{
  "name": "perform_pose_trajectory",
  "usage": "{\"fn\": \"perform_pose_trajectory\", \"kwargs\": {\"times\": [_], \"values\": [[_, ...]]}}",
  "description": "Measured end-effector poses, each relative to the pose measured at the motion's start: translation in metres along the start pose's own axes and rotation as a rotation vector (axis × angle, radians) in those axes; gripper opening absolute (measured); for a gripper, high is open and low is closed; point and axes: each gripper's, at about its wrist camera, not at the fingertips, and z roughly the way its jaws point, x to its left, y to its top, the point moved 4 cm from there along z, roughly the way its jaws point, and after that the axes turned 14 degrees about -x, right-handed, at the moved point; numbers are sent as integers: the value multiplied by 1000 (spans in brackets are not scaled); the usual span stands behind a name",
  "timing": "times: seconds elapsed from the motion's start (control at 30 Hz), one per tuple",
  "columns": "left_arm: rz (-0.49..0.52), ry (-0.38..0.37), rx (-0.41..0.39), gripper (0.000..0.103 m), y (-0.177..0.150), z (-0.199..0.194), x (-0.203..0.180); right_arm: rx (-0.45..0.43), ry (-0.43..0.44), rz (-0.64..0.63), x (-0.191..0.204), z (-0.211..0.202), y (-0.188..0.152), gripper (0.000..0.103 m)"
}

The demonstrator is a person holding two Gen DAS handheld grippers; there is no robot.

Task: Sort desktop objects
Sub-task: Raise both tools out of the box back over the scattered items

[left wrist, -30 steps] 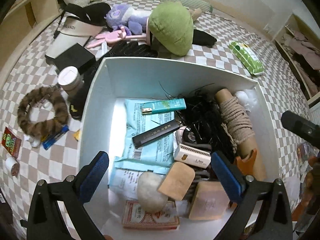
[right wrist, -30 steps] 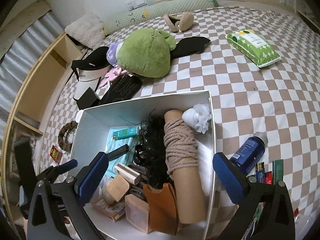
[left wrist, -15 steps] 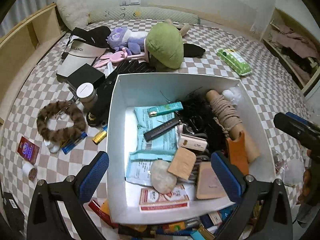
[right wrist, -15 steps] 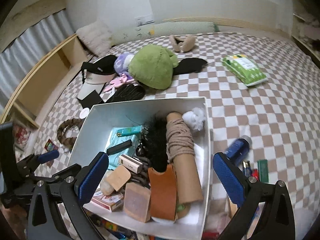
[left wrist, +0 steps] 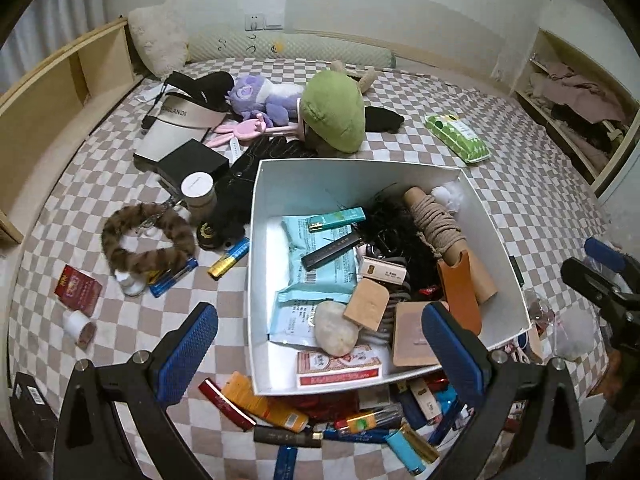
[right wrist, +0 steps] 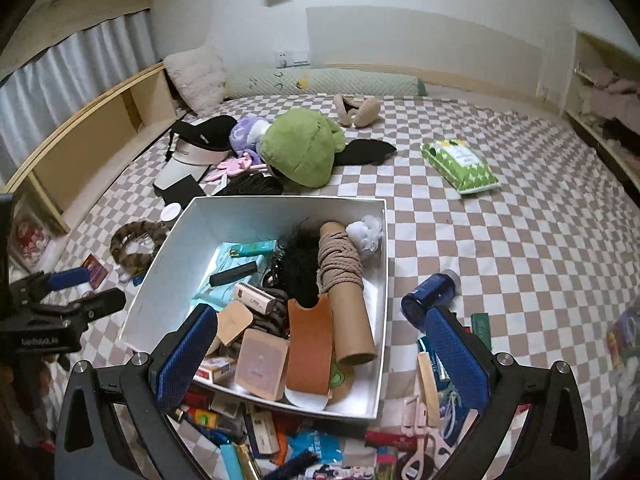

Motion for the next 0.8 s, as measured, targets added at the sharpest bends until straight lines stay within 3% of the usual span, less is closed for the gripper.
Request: {"fn": "perform_pose_trajectory", "kwargs": {"times": [0.43, 0.63, 0.8], "values": [[-10, -66, -23, 101, -16, -39, 16, -27, -2, -48, 17, -49, -9, 103], [-9, -102, -23, 101, -26, -55, 20, -4, 18, -79, 20, -58, -28, 103], [50, -115, -7, 101, -44, -60, 23, 35, 41, -69, 14, -62, -48, 103]]}}
